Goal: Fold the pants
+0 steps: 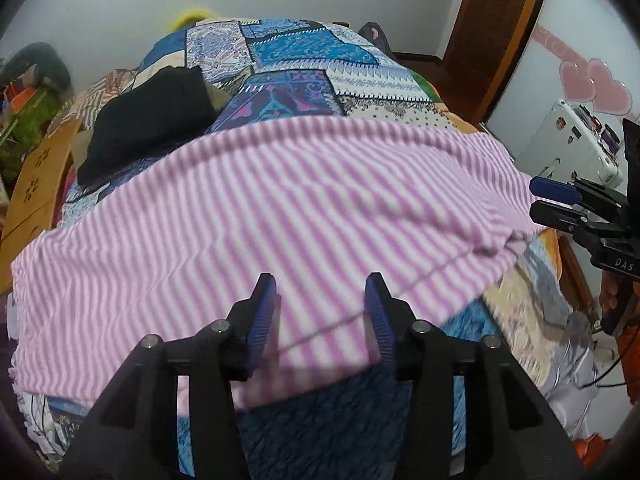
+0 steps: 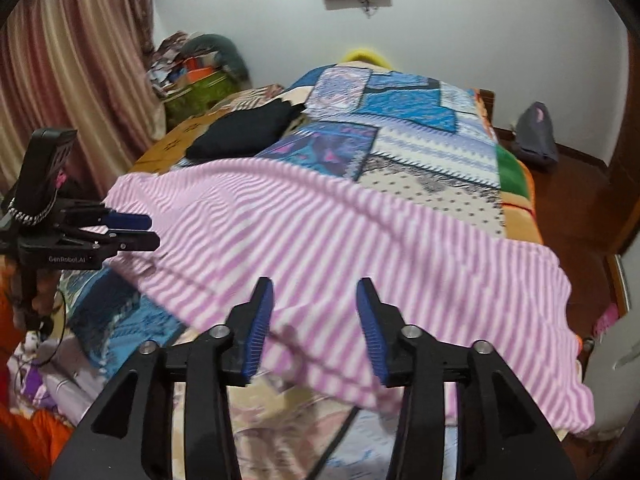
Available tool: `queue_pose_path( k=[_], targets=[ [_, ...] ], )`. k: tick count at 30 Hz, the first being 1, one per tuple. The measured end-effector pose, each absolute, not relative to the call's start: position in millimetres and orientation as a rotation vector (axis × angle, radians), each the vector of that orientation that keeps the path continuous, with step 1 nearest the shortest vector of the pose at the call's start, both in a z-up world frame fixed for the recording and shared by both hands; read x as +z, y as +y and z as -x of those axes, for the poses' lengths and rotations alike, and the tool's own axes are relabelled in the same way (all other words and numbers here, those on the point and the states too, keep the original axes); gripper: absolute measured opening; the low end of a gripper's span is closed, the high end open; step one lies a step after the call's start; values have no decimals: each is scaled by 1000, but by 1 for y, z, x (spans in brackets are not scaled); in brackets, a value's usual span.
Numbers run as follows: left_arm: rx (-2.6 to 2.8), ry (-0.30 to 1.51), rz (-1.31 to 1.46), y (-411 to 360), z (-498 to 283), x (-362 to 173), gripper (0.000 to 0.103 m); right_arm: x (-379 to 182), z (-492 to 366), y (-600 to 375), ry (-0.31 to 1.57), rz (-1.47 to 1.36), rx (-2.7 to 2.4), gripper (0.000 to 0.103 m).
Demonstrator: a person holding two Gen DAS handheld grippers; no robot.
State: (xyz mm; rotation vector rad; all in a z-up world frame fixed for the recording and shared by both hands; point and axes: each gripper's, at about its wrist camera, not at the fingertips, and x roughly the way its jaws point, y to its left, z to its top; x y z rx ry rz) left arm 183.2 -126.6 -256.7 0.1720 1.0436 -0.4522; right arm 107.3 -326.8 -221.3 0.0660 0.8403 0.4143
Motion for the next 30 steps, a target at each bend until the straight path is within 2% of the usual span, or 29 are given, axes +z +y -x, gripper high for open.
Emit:
queue_pose_path(
  k=[8,11,13,15,16,18,19,20,21,24,30],
  targets=[
    [-471,1057,-134,-105,-173,-274,62,-241,-101,-315,931,-49,381,44],
    [-467,1050,-111,-104,-179,-276,62,-248,-104,-310,961,-36,368,44],
    [-477,1040,-108,-106,-182,-277,54,-251,-105,-308,976,-31,370,44],
    [-506,1024,-109,-112,-185,-276,33,-252,-106,-306,960,-22,369,44],
    [-506,1016,-113,-114,-187,-276,27,-251,-106,-305,949,-18,368,44],
    [-501,1006,-123,-118,-191,-275,9,-249,-107,-303,928,-16,363,44],
    [-494,1001,-130,-120,-193,-275,7,-248,-108,-303,919,-19,365,44],
    [-489,999,-131,-120,-194,-274,6,-248,-109,-302,908,-24,373,36],
    [-486,998,-126,-120,-196,-273,5,-247,-110,-301,906,-27,380,23],
    [-486,985,-109,-116,-196,-265,5,-244,-111,-302,890,-48,394,10],
    [-520,953,-101,-106,-178,-243,5,-230,-101,-309,857,-91,415,7]
  ],
)
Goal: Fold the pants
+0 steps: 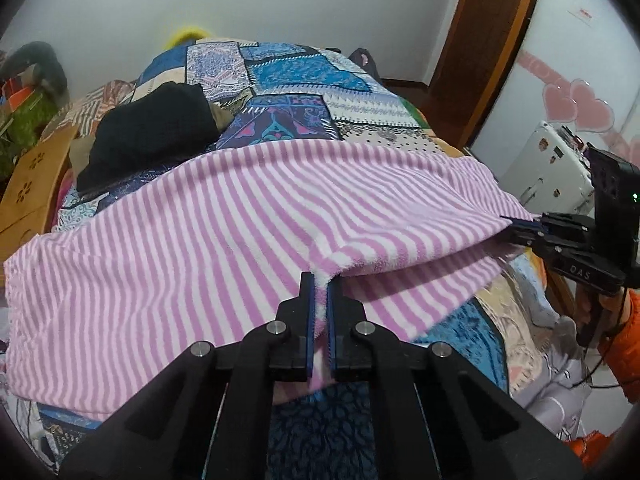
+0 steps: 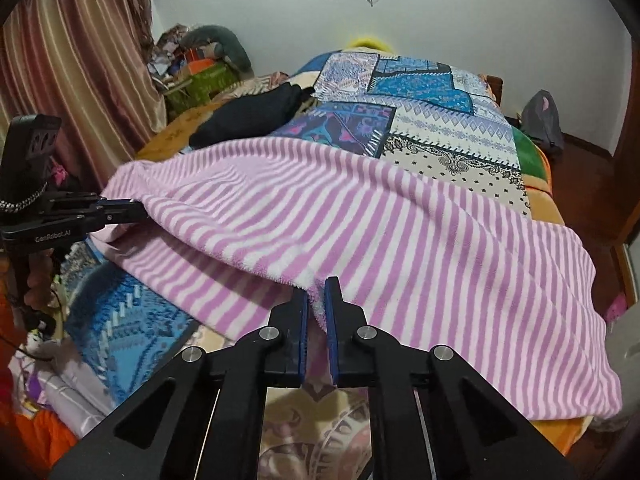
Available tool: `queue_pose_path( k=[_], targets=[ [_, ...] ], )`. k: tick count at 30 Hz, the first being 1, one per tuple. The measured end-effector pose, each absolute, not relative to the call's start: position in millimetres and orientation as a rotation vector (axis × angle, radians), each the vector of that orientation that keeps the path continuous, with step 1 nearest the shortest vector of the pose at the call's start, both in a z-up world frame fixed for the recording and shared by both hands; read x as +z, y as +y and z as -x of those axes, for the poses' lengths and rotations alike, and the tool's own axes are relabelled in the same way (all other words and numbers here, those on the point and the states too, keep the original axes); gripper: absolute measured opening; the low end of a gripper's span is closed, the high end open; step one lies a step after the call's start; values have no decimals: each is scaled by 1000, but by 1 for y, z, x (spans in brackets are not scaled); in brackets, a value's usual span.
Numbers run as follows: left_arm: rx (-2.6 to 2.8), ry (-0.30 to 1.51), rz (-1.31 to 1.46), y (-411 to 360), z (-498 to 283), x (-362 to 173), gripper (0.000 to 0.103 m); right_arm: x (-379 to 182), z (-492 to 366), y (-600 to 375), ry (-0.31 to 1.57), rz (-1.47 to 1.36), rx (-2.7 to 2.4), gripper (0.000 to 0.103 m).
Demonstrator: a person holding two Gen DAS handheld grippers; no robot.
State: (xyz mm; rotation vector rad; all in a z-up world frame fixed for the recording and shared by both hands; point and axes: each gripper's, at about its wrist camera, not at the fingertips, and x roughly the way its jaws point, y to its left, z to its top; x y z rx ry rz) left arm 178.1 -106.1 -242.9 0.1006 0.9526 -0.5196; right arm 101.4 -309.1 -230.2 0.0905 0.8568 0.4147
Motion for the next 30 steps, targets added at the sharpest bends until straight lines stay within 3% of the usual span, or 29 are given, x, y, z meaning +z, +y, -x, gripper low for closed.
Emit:
queue_pose_path(
  k=[10,19,22,24,30],
  targets=[
    [-530,1031,-109,-108,-155,-264,5,-244,-99,-310,962,-111,424,7],
    [-487,990,-60,-73,-148,-247,8,-230,-89,-323,986,-100,370,7],
    [-429,957,-21,-44,-150,-235,12,-214,-90,-323,948,-63,352,14],
    [-363,931,-1,-19,-157,-227,20,-205,-96,-319,926,-44,348,25],
    [-182,885,61,64,-188,-210,24,-182,-137,-282,875,5,397,27]
  ],
)
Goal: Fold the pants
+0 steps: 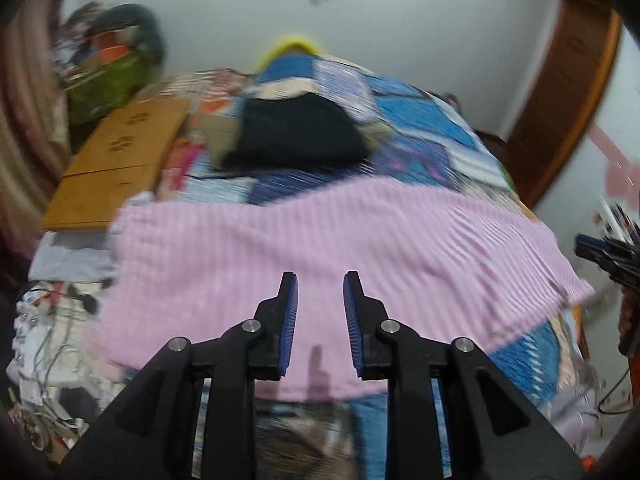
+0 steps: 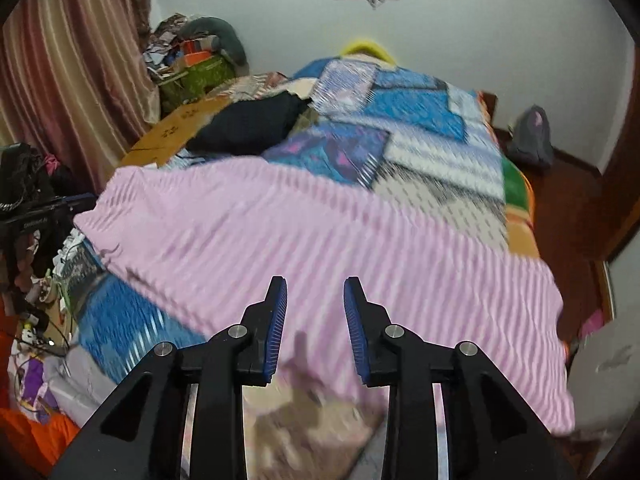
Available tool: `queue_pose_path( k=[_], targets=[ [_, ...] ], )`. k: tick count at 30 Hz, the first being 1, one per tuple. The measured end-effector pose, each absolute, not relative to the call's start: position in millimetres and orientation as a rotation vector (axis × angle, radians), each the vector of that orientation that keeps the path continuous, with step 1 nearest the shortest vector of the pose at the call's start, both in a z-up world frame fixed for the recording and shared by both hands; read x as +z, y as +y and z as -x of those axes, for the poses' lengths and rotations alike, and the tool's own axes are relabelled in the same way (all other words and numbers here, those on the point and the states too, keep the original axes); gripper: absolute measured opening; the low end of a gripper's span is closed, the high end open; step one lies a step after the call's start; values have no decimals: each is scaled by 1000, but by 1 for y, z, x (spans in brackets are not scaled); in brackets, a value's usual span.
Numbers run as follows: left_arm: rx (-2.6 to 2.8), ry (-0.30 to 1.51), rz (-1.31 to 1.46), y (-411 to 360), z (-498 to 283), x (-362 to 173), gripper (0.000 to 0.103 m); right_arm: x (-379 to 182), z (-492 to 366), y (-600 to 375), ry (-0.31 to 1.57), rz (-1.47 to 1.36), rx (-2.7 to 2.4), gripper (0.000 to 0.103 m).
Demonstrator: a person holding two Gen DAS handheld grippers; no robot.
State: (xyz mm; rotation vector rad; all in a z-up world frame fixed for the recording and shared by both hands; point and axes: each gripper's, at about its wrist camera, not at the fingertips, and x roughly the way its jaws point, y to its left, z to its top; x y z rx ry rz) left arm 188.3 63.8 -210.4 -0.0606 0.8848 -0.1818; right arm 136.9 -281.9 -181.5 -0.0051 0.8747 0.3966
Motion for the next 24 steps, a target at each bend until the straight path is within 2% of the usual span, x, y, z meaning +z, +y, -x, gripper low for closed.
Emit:
queue_pose_path(
  k=[4,6,13,18,24],
  targets=[
    [-67,879,105,125,-215,-205,29,-173,-173,-244,840,52,444,29],
    [-18,885,128,152,-228,-207,30,-172,-190,-228,829,65,466,35],
    [70,941,212,209,-272,-240,37,-190,-258,-177,860,105,507,37],
    [82,996,222,222,-299,-273,62,-217,-302,-160,941,93,526,37],
    [58,1063,264,227,-323,-302,63,-250,-344,-140,1044,121,552,37]
  ],
)
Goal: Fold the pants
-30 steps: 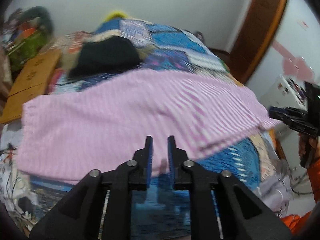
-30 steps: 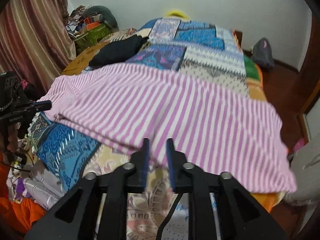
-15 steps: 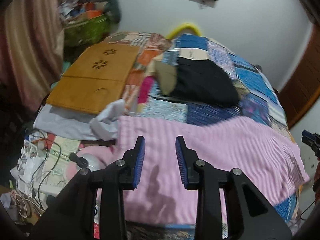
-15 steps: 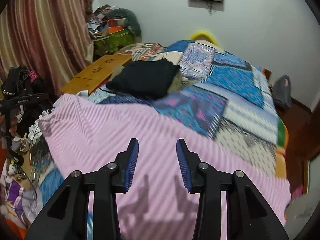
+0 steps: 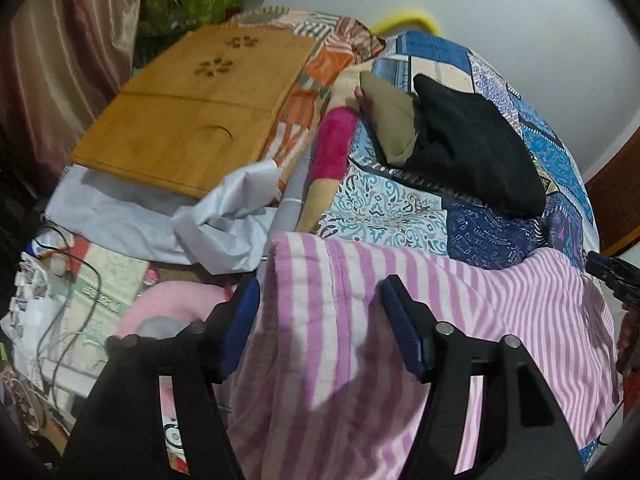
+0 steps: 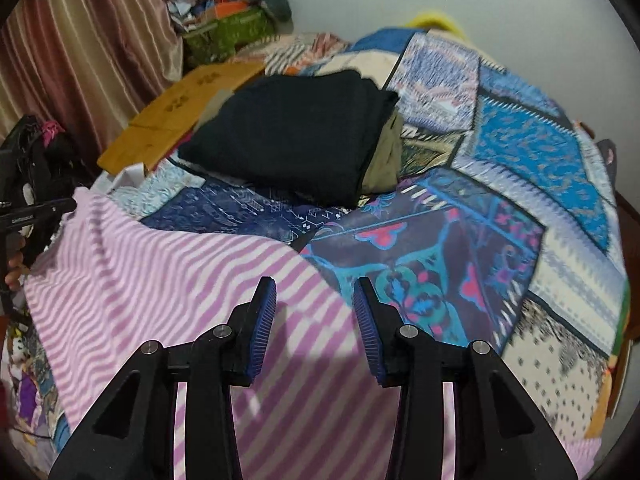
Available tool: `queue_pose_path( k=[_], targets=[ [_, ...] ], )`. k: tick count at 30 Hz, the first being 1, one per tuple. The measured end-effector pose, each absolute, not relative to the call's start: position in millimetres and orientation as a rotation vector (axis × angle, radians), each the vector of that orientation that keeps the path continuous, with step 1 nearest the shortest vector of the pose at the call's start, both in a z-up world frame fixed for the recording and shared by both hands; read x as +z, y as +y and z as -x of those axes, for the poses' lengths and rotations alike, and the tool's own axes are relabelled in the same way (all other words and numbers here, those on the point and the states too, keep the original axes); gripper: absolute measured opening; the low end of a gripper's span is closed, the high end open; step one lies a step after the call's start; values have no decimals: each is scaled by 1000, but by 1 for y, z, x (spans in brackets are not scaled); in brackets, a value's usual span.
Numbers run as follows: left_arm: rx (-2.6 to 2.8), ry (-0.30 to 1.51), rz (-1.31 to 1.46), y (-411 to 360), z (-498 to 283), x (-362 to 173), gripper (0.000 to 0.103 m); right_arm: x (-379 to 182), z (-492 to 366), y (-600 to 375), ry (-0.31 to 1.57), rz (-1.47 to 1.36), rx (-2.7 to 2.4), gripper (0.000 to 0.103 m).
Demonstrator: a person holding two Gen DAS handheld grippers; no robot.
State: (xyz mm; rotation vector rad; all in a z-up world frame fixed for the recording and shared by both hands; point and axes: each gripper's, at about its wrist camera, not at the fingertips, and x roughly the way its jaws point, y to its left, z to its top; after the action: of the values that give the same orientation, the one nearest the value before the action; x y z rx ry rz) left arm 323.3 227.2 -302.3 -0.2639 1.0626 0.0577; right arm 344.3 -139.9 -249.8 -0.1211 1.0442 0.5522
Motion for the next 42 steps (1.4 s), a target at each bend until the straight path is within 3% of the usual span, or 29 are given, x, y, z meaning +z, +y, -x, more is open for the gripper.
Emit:
queue_pose_path(
  k=[4,7,11,14,17,22,29,34,38,42],
  targets=[
    [18,1072,249,221,-332,-310,62,-266,-357,-129,1098,140,588,37],
    [-5,1075,219,212,-336,-313,43,-280,-362,-121,1157,155,611,37],
    [14,1040,136,202,-333,-311,35,-283,-358,-118,1171,167,645,37],
    [53,1003,84,197,-327,-304,33,-281,-351,-114,1158,178,681,13],
    [137,938,-2,195,-318,-287,33,-274,-345,-106,1096,250,670,7],
    [174,926,14,212,-316,-273,33,-258,-347,-108,987,276,610,6],
    [173,1031,11,215,-327,-293,38,-264,-356,-106,1031,273,564,7],
    [192,981,35,216,-309,-265,40,-230,-347,-156,988,146,503,13],
    [187,928,70,212,-289,-237,45,-204,-330,-210,935,73,424,27],
    [193,901,88,205,-271,-227,55,-188,-302,-275,898,21,328,28]
  ],
)
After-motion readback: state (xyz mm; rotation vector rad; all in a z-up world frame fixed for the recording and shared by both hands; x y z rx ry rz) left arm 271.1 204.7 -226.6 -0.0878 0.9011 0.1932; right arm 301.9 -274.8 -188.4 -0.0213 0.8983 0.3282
